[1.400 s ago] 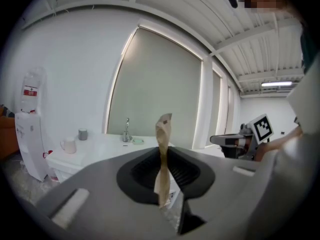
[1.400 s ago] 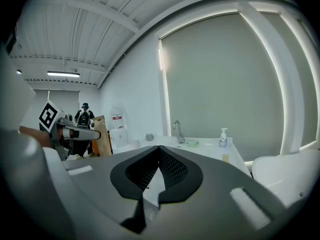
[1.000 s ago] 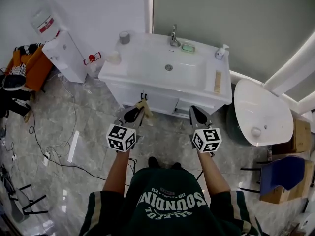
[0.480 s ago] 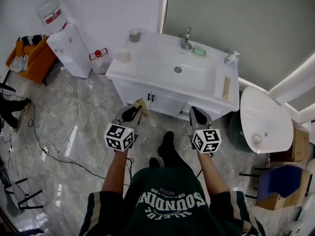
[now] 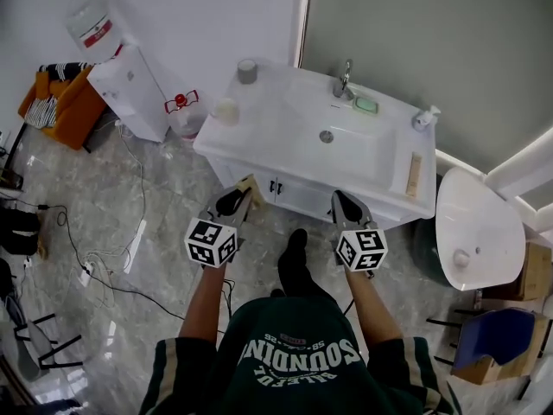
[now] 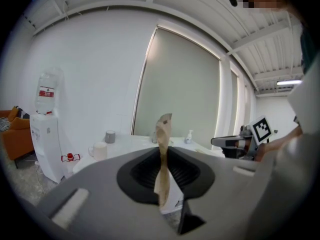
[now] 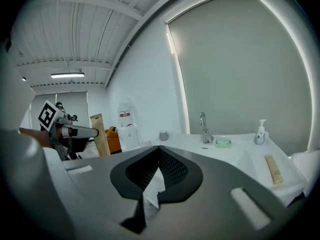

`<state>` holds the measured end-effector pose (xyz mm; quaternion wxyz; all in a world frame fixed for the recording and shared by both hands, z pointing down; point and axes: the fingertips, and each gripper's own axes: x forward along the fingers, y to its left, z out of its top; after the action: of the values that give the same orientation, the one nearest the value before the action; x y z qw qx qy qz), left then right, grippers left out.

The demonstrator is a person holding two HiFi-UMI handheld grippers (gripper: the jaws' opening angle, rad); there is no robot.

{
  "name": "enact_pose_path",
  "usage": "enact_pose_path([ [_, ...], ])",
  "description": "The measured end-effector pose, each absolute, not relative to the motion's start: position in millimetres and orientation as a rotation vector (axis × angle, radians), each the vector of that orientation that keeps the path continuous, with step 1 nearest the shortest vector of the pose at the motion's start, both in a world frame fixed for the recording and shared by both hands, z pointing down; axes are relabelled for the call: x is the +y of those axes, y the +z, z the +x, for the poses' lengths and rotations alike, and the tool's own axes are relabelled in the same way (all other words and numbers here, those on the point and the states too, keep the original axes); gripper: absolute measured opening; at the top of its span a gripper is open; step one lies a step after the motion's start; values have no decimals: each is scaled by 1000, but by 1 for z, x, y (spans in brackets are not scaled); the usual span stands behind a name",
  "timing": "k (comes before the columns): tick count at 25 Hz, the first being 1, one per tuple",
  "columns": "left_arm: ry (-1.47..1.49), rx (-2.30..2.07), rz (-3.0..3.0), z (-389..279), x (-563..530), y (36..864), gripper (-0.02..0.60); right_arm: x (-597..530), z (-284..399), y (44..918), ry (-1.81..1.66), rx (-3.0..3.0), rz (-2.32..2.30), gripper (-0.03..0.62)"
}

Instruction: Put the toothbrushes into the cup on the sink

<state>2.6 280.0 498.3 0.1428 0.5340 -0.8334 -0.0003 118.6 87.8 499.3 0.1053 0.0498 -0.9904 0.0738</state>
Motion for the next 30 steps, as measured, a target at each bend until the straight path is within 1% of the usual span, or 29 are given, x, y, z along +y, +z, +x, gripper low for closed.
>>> enact_pose_path([
  [8,34,-2390,1539,-70,219,502,94,32,46,516,271,-2901,146,3],
  [19,77,-2377,1524,-178,113,493,94,-64,-69,514,298,-2887,85,3],
  [25,74,-2384,1506,-211,77,492,94,-94,-105,518,291,-2873,31,3],
  [30,85,-2373,1498,-224,65,495,94,-106,-120,521,304,-2870,18,3],
])
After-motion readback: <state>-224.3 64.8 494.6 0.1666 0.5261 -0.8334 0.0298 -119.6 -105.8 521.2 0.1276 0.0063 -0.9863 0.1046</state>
